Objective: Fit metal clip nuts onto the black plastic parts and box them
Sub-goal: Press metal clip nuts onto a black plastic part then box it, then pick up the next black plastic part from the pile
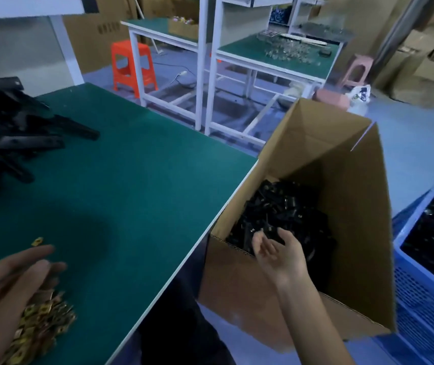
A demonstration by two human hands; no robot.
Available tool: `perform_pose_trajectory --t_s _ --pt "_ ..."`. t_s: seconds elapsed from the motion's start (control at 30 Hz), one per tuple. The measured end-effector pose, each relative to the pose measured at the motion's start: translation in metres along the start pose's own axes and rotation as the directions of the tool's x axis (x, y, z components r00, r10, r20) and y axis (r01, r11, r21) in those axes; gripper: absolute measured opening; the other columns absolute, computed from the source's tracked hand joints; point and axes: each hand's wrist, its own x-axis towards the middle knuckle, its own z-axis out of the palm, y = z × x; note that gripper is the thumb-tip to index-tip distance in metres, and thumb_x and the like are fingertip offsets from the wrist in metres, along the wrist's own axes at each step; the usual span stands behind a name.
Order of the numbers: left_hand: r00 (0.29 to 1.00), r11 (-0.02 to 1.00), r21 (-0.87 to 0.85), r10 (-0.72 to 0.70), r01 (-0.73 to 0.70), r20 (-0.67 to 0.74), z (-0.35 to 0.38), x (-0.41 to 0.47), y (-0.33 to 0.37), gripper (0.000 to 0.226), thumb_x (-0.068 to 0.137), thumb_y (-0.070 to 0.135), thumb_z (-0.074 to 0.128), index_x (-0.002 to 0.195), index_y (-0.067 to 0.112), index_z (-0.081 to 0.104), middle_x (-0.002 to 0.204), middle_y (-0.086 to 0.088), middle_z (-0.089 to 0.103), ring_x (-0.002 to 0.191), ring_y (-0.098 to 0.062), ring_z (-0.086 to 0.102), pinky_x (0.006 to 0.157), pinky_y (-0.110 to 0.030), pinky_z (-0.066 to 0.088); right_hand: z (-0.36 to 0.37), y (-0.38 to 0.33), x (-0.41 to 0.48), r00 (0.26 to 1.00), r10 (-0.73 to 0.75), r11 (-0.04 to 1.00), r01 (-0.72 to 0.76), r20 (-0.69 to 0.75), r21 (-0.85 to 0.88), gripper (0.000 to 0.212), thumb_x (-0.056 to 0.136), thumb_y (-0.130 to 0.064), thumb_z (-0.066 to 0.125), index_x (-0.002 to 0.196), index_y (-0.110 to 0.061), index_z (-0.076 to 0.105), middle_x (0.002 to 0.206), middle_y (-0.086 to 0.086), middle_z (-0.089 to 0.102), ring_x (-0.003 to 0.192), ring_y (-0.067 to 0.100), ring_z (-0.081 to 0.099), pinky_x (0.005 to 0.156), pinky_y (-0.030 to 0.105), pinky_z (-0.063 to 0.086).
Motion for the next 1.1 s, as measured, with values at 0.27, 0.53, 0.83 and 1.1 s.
perform_pose_trajectory --t_s 0.27,0.53,0.83,1.1 --pt "0.984 0.988 -0.153 -0.059 0.033 -0.168 -0.006 -0.052 0.04 0.017 0.093 0.037 0.06 0.103 0.046 0.072 0.098 0.009 0.078 0.089 -0.005 0.073 0.088 -0.039 0.053 0.061 0.058 -0.023 0.931 -0.023 0.837 0.216 0.363 -0.502 0.01 0.1 -0.012 0.058 0.108 -0.007 0.063 0.08 0.011 0.067 0.067 0.018 0.062 0.062 0.027 0.054" --pt "0.943 0.962 -0.238 -0.199 0.136 -0.266 -0.039 -0.08 0.034 0.018 0.098 0.03 0.058 0.101 0.04 0.073 0.097 0.011 0.076 0.088 -0.002 0.07 0.089 -0.038 0.052 0.208 0.199 -0.019 0.53 0.388 0.208 0.747 0.754 -0.632 0.012 0.097 -0.018 0.064 0.108 -0.02 0.068 0.08 -0.007 0.066 0.074 0.012 0.062 0.069 0.027 0.057" --pt "0.895 0.939 -0.279 -0.291 0.2 -0.339 -0.061 -0.097 0.009 0.017 0.099 0.023 0.059 0.107 0.032 0.071 0.097 0.008 0.078 0.088 -0.003 0.071 0.084 -0.027 0.051 0.29 0.341 0.016 0.585 0.381 -0.368 0.806 0.715 -0.464 0.034 0.099 -0.031 0.057 0.125 -0.01 0.054 0.118 0.012 0.063 0.105 0.033 0.063 0.082 0.043 0.056" --pt "0.899 0.94 -0.291 -0.274 0.176 -0.341 -0.06 -0.091 0.009 0.017 0.099 0.02 0.059 0.106 0.029 0.071 0.094 0.01 0.078 0.084 -0.001 0.07 0.076 -0.019 0.05 0.27 0.315 -0.009 0.537 0.341 -0.196 0.843 0.771 -0.5 0.028 0.099 -0.033 0.044 0.114 -0.012 0.057 0.095 0.011 0.068 0.091 0.034 0.064 0.08 0.046 0.055"
